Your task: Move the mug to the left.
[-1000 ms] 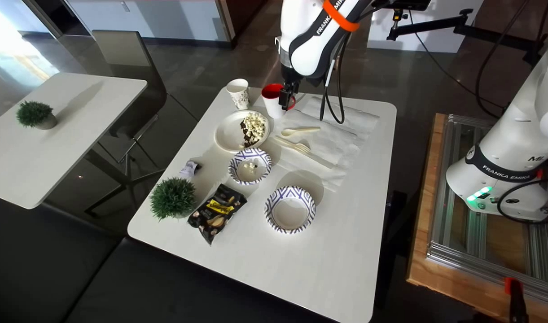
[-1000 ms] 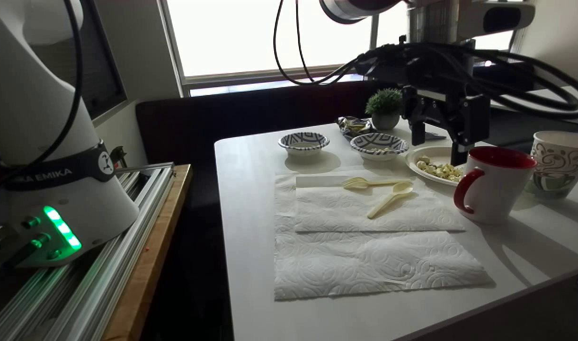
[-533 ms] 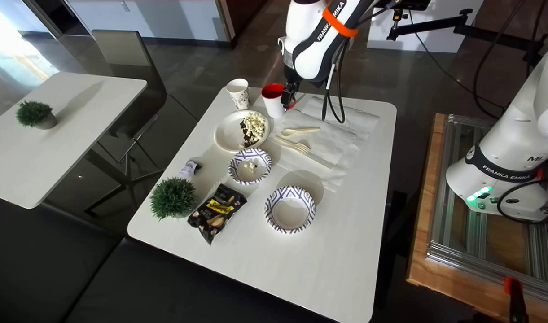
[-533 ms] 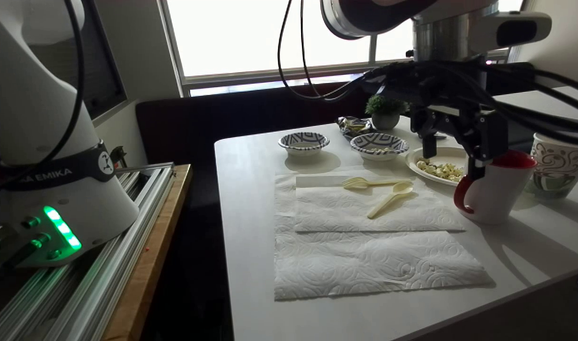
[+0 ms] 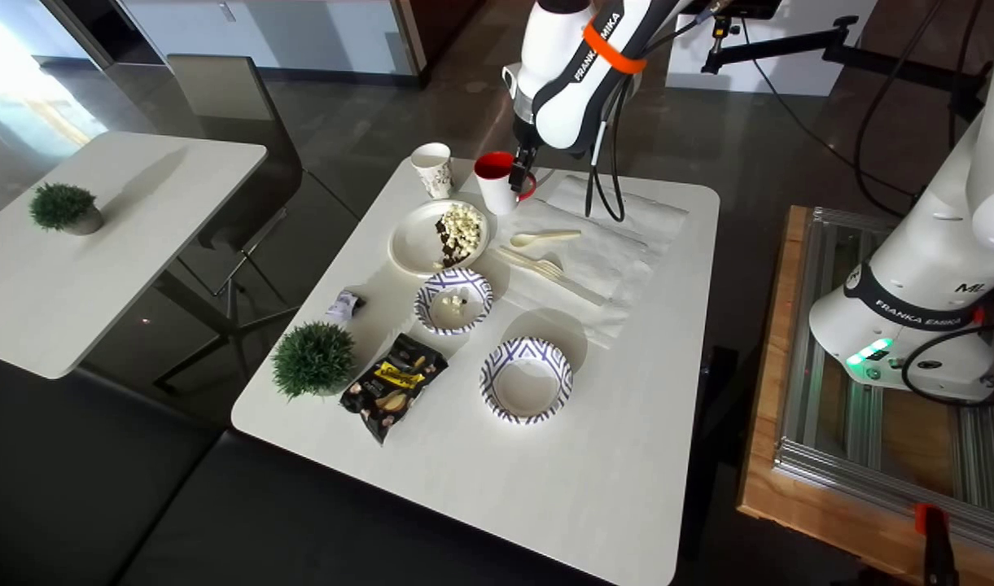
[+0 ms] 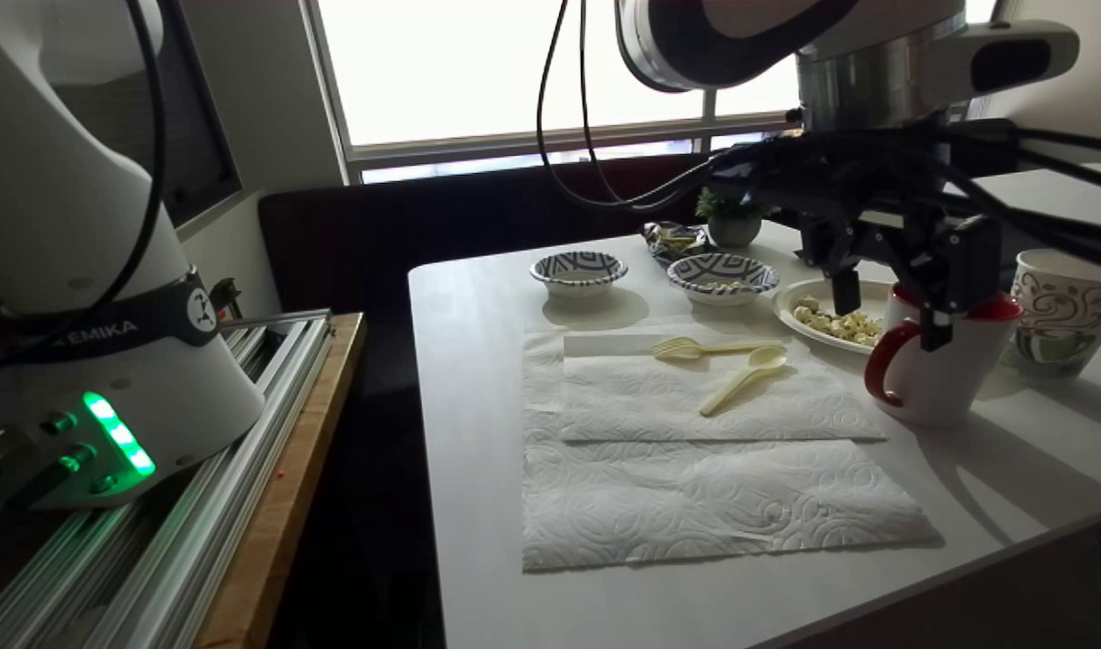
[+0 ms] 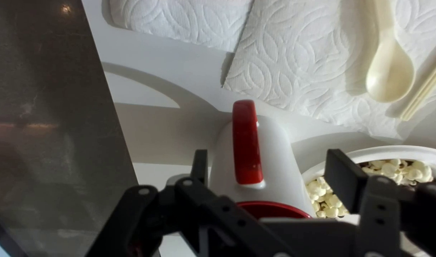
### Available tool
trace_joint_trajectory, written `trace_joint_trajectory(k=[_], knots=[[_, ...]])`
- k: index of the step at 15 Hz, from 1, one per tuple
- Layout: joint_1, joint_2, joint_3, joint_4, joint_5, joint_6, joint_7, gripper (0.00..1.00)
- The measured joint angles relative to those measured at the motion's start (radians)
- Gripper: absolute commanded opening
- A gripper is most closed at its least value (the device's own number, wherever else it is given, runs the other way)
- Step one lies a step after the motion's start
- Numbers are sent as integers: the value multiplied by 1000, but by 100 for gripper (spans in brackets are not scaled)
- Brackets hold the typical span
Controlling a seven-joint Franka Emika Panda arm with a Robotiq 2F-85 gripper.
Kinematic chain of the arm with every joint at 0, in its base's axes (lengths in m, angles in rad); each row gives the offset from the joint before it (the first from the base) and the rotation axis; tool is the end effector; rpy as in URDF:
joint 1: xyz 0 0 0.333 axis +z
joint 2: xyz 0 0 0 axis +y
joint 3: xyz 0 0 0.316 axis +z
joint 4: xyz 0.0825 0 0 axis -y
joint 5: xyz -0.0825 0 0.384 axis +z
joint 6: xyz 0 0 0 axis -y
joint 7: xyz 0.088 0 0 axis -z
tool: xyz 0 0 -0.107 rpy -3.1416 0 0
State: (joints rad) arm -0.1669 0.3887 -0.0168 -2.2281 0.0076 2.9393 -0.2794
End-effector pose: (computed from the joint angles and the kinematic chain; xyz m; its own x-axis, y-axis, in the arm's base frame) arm 0.5675 -0.1059 0.2296 0.9474 0.1003 0.3040 0.0763 -0.9930 0.0899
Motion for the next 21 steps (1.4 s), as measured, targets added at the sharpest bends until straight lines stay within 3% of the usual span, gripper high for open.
trace_joint_trajectory(k=[2, 3, 6, 8, 12, 14, 21], knots=[[-9, 11, 7, 11, 0, 4, -13, 48], [-14, 16, 10, 16, 0, 4, -21, 37], [-23, 27, 16, 25, -2, 10, -41, 32], [-29, 28, 17, 26, -3, 12, -52, 40], [-44, 28, 21, 27, -5, 13, -82, 27], [-59, 28, 37, 28, -5, 13, -98, 2], [-155, 28, 145, 28, 14, 5, -140, 5]])
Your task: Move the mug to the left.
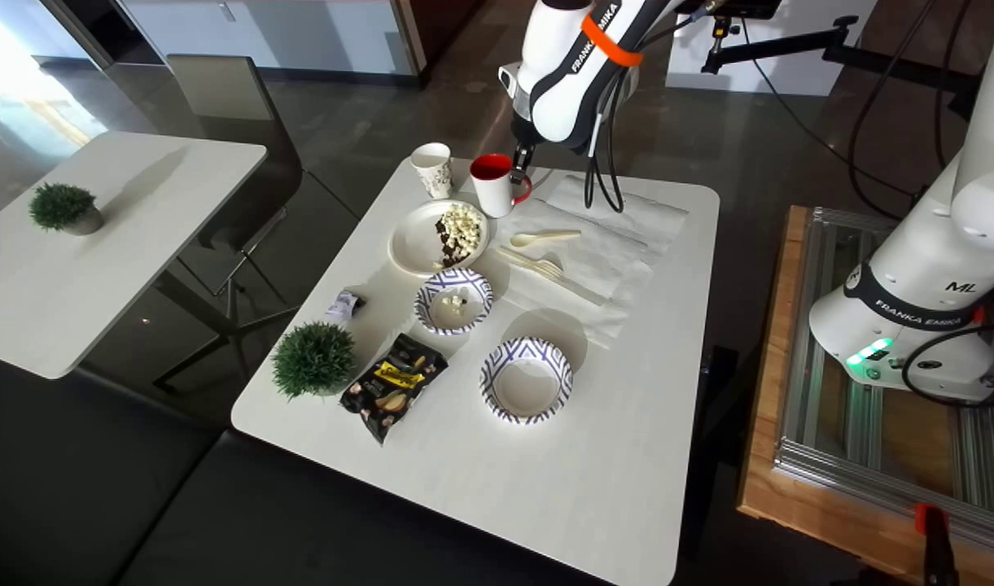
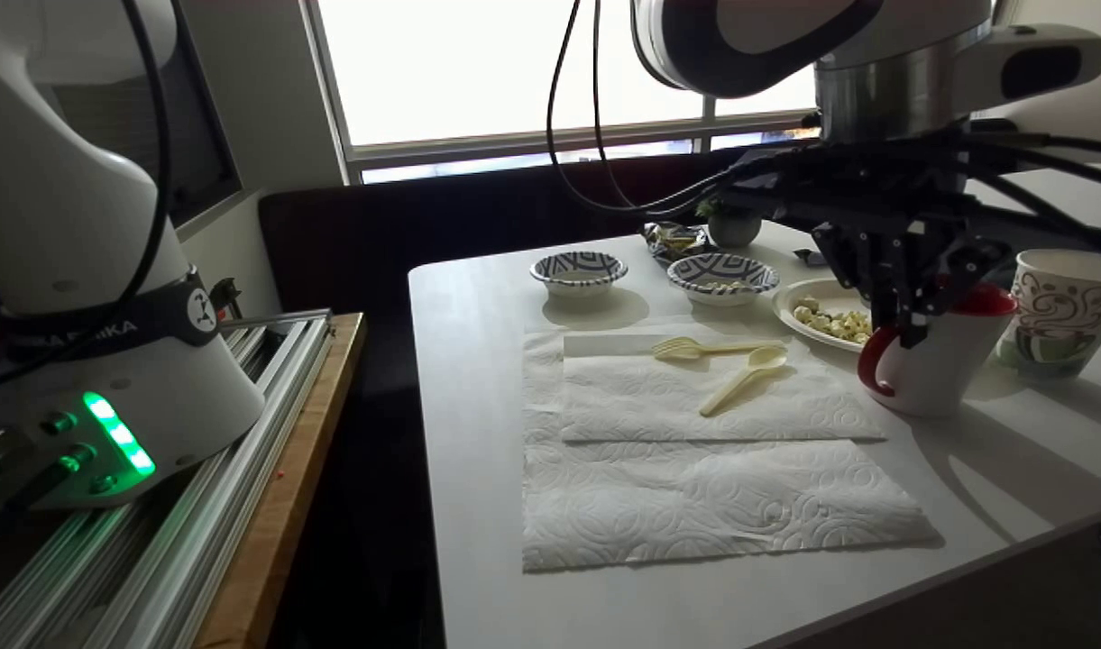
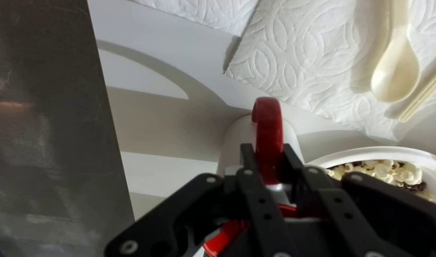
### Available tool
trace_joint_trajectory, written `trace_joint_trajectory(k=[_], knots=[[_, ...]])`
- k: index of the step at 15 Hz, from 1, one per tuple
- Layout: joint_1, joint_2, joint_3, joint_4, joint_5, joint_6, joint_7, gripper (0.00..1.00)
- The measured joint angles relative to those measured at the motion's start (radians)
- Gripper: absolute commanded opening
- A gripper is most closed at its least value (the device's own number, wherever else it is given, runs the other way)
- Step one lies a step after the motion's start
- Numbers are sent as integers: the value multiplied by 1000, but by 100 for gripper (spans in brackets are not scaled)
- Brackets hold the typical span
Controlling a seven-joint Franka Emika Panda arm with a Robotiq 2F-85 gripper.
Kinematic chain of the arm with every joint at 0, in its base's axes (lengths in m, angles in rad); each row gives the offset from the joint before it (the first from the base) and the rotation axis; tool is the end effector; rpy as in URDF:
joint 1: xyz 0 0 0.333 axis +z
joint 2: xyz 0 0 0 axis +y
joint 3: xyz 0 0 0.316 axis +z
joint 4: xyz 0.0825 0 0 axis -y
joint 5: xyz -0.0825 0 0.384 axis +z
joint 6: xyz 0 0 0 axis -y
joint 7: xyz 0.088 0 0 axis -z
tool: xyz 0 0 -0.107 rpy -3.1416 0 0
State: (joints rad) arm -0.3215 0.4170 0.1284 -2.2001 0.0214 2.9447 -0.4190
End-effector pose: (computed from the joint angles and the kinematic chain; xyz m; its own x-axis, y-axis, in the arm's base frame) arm 0.5739 -0.1145 0.2263 0.9285 0.1872 0.3206 0.1724 -0.9822 0.0742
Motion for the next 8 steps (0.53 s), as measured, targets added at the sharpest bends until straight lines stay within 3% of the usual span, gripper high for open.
trace_joint_trajectory(k=[8], knots=[[-10, -22, -11, 0, 42, -58, 58, 5]])
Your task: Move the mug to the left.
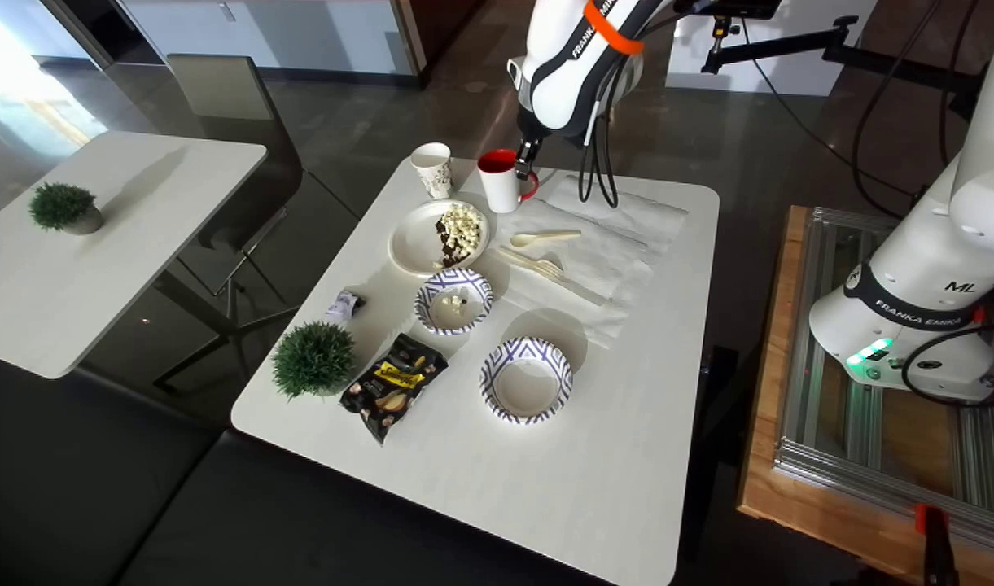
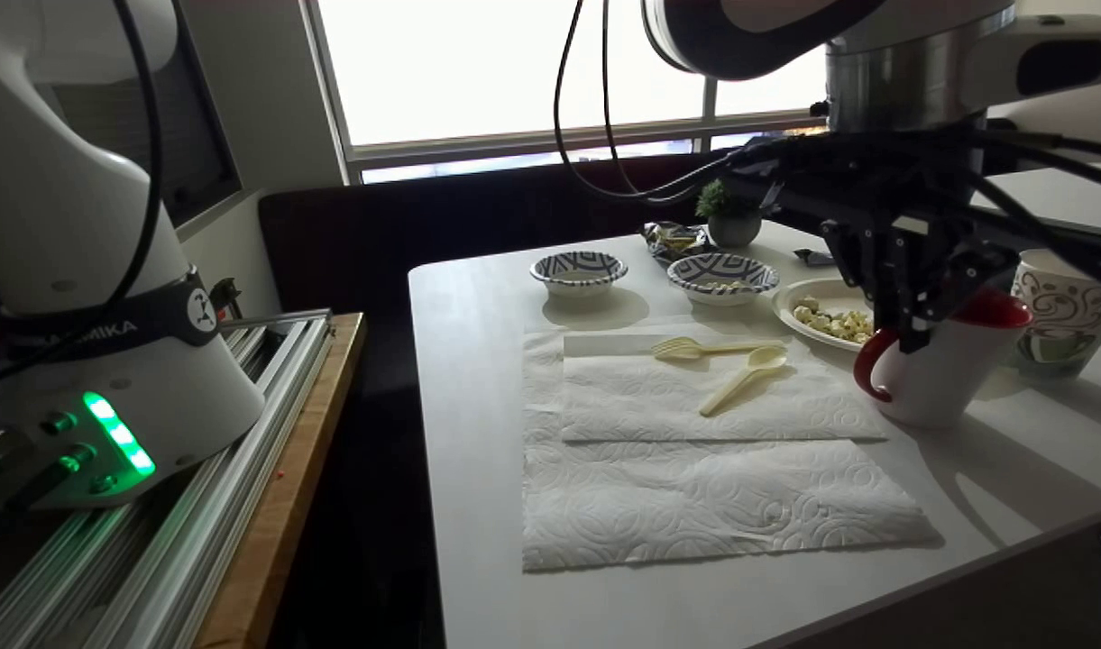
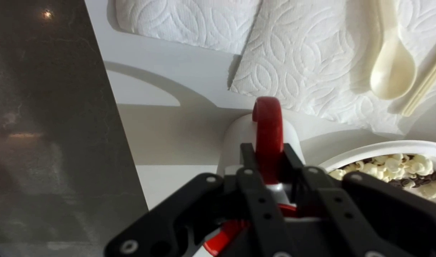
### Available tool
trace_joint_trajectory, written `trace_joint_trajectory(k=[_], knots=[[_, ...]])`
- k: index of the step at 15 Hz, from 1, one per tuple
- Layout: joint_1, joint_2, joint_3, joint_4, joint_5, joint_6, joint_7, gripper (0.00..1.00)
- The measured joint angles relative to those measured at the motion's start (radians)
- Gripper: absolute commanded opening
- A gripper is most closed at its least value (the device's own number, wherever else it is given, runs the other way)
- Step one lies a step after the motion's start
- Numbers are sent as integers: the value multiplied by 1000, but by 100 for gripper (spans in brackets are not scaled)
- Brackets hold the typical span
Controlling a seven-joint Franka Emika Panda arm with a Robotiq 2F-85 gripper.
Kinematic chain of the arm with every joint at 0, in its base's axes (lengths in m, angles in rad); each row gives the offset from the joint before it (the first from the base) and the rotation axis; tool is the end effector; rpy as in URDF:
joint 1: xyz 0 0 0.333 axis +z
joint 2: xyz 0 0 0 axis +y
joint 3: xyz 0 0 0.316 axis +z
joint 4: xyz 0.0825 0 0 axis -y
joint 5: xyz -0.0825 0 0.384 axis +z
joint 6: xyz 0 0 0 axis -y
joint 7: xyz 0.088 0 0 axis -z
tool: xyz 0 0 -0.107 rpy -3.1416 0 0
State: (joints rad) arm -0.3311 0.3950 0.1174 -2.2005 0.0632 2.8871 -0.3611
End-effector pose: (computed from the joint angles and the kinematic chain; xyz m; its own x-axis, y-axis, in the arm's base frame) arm 0.5687 -0.1279 0.2317 0.9527 0.0739 0.2949 0.0686 -0.9972 0.0281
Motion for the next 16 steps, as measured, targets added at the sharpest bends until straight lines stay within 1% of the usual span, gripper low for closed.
trace_joint_trajectory(k=[7, 16], knots=[[5, -28, -24, -14, 16, -14, 39, 5], [53, -47, -50, -38, 16, -12, 60, 5]])
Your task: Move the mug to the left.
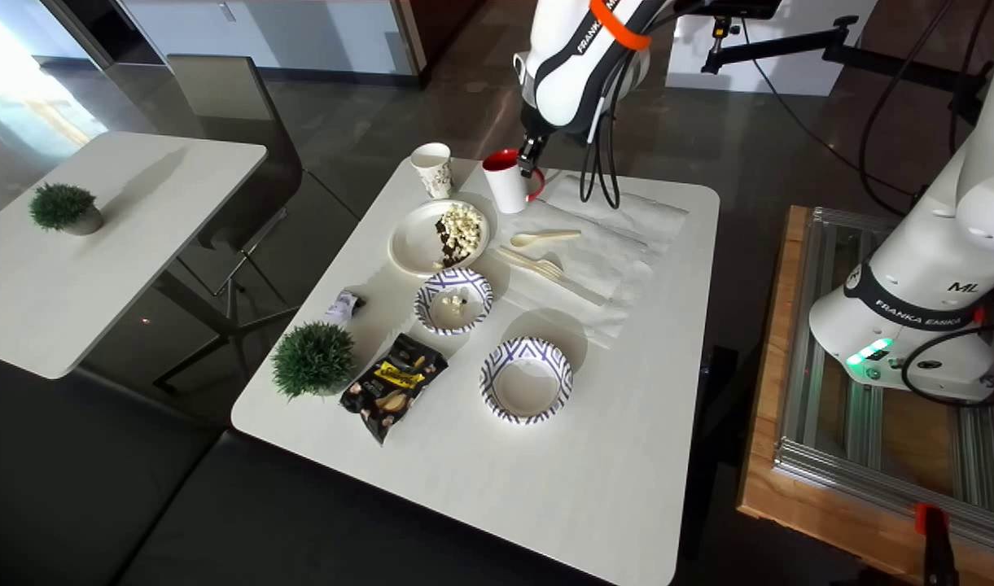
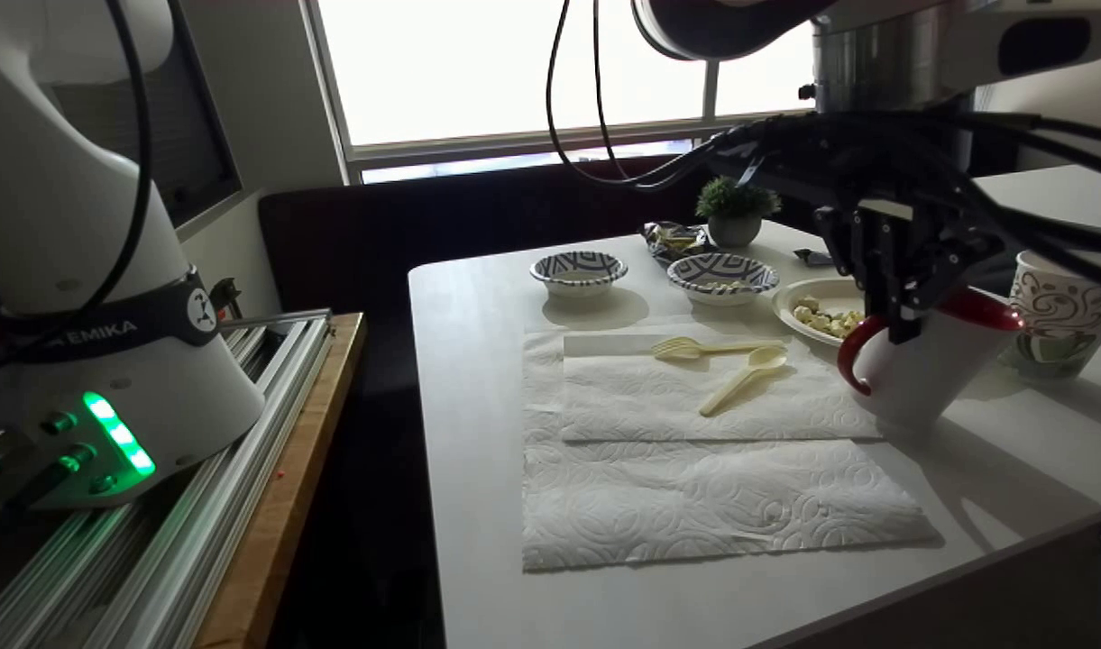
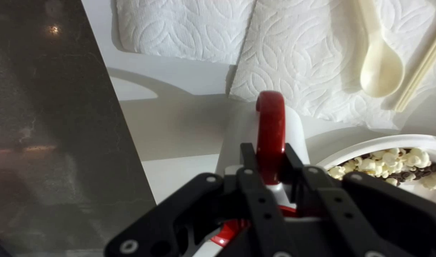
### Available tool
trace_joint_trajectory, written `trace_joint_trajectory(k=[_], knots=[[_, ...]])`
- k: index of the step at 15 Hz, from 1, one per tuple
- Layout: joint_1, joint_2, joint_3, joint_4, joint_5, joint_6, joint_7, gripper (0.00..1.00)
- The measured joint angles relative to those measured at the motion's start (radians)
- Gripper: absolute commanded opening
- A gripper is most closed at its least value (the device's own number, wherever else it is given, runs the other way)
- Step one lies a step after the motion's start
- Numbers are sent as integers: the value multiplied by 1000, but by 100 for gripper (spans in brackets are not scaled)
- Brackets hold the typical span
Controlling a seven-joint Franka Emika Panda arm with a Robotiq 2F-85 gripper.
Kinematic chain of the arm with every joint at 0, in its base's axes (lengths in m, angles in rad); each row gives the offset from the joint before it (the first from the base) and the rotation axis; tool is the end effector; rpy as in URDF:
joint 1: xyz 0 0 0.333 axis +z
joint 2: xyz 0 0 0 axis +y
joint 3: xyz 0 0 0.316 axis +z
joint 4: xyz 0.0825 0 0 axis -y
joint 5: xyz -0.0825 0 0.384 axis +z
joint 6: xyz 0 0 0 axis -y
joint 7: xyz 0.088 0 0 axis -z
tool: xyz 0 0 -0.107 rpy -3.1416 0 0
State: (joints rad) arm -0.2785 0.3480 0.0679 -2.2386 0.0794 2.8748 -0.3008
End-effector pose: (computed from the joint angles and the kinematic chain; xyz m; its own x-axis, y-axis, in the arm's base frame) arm 0.5588 -0.1243 0.2417 0.9575 0.0120 0.2881 0.0061 -0.9998 0.0214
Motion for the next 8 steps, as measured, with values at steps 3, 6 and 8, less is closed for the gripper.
trace_joint_trajectory(k=[3, 6, 8], knots=[[12, -1, -2, -2, 0, 0, 0, 5], [22, -1, -2, -3, 0, 0, 1, 5], [28, -1, -2, -3, 0, 0, 3, 5]])
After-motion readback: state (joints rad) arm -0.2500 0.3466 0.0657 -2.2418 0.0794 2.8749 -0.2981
